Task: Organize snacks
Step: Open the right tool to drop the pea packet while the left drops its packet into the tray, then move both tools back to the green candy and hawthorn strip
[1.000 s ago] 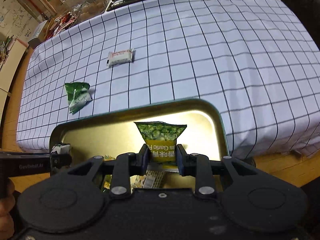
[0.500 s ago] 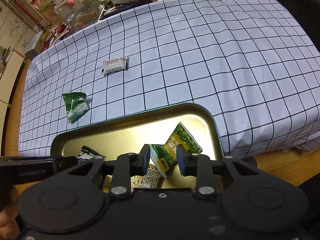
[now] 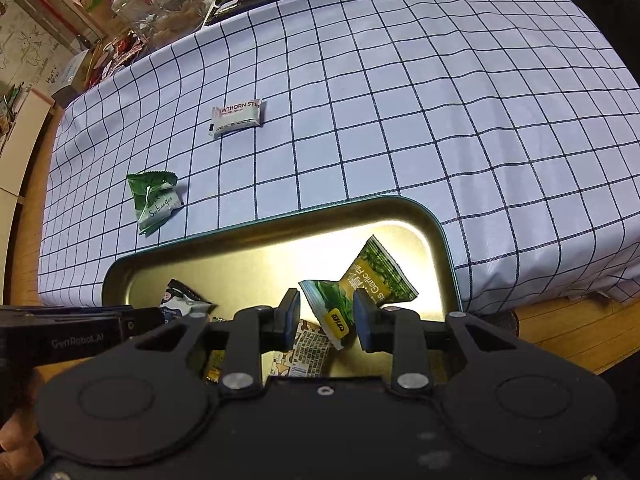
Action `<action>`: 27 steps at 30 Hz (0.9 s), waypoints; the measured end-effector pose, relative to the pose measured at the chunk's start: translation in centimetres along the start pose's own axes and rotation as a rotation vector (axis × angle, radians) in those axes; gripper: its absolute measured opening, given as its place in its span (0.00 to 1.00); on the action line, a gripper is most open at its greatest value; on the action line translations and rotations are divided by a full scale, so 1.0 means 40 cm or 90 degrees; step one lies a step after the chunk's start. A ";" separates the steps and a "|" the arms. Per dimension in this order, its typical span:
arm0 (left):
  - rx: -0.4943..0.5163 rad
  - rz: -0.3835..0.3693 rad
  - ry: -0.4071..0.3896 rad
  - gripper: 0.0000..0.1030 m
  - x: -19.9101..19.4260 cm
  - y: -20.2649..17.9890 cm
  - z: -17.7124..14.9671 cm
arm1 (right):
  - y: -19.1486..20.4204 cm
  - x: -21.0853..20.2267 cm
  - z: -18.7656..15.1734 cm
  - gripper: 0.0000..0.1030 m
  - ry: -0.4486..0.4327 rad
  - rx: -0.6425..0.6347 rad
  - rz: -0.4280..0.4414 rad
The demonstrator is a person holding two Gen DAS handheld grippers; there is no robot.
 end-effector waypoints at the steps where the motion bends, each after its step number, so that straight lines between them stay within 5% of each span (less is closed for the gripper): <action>1: 0.004 0.004 -0.001 0.40 0.001 -0.002 -0.001 | 0.001 0.001 0.000 0.31 0.002 0.000 0.002; 14: -0.008 0.063 -0.075 0.40 -0.052 0.025 0.011 | 0.000 0.009 0.003 0.31 0.009 -0.005 0.004; 27: -0.135 0.057 -0.041 0.40 -0.040 0.134 0.035 | 0.010 0.022 0.007 0.31 0.022 -0.016 0.011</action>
Point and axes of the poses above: each gripper's, at about its wrist camera, not at the fingertips, and x roughly the way its jaws point, y to its left, z to its top, the point moved 1 cm from there along x, roughly the way its jaws point, and after that the axes turned 7 degrees about -y, right-handed, at the moved point
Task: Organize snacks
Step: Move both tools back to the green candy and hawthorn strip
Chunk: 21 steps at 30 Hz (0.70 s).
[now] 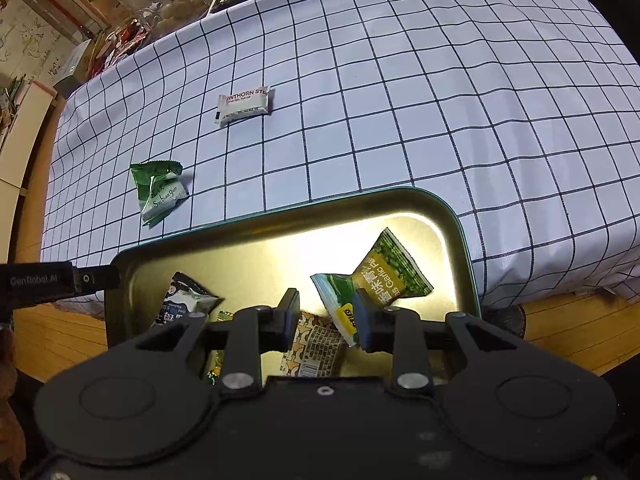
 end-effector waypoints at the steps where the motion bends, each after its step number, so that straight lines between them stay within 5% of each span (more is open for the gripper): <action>1: -0.005 0.007 0.002 0.40 0.002 0.003 0.001 | 0.001 0.001 0.001 0.31 0.001 -0.001 0.001; 9: -0.030 0.010 -0.005 0.40 -0.009 0.010 0.050 | 0.007 0.007 0.005 0.31 0.009 -0.006 0.011; 21: 0.048 0.046 -0.044 0.40 -0.032 -0.026 0.189 | 0.019 0.018 0.016 0.31 0.018 -0.024 0.006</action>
Point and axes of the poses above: each gripper's, at about its wrist camera, not at the fingertips, and x roughly the way its jaws point, y to its left, z to its top, the point moved 1 cm from there along x, roughly the way its jaws point, and after that the axes turned 7 degrees about -y, right-handed, at the moved point
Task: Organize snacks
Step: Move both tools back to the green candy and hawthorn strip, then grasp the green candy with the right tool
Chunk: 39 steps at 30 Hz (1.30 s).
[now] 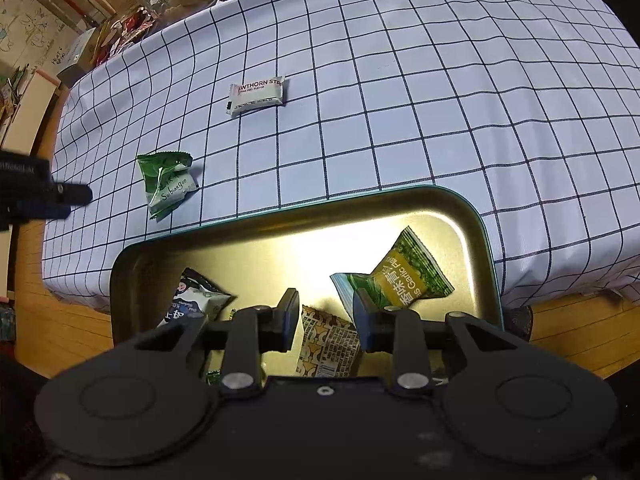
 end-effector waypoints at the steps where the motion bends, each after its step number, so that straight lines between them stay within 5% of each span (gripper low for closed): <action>1: 0.003 0.002 0.001 0.40 0.003 0.001 0.013 | 0.002 -0.001 0.002 0.31 -0.001 -0.002 -0.002; 8: 0.021 -0.002 0.010 0.40 0.033 0.009 0.068 | 0.030 -0.008 0.026 0.31 -0.009 -0.015 -0.010; 14: -0.036 -0.045 0.017 0.40 0.026 0.054 0.094 | 0.112 0.007 0.073 0.36 -0.036 -0.038 -0.024; 27: -0.114 -0.069 0.004 0.40 0.009 0.141 0.111 | 0.376 0.143 0.144 0.44 -0.047 -0.080 -0.012; 39: -0.160 -0.077 -0.017 0.40 -0.007 0.185 0.116 | 0.453 0.267 0.148 0.48 -0.008 -0.072 -0.072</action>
Point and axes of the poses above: each gripper's, at about its wrist camera, not at the fingertips, and x roughly the way its jaws point, y to its left, z to its top, the point moved 1 cm from there along x, roughly the way its jaws point, and after that the axes turned 7 degrees about -y, right-handed, at the moved point
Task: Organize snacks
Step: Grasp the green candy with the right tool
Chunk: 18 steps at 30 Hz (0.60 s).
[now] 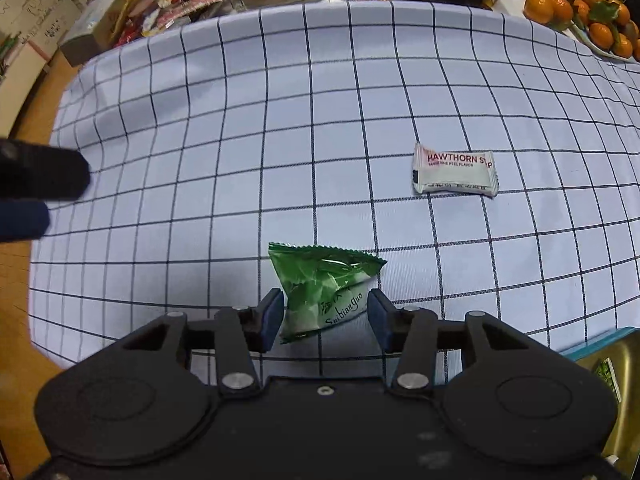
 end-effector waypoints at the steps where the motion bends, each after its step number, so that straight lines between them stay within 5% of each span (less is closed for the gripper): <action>1: 0.001 0.001 0.002 0.40 0.002 0.000 -0.001 | 0.003 0.008 -0.001 0.48 0.004 -0.002 0.000; 11: 0.014 0.001 0.023 0.40 0.025 -0.020 -0.010 | -0.005 0.035 0.009 0.45 0.007 -0.065 -0.051; 18: 0.040 0.008 0.049 0.40 0.056 -0.057 -0.024 | -0.145 0.033 0.042 0.44 0.001 -0.075 -0.107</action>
Point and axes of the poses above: each gripper's, at about its wrist camera, not at the fingertips, and x roughly the way its jaws point, y to its left, z to its top, the point moved 1 cm from there along x, roughly the way its jaws point, and after that the axes turned 7 degrees about -y, right-handed, at the moved point
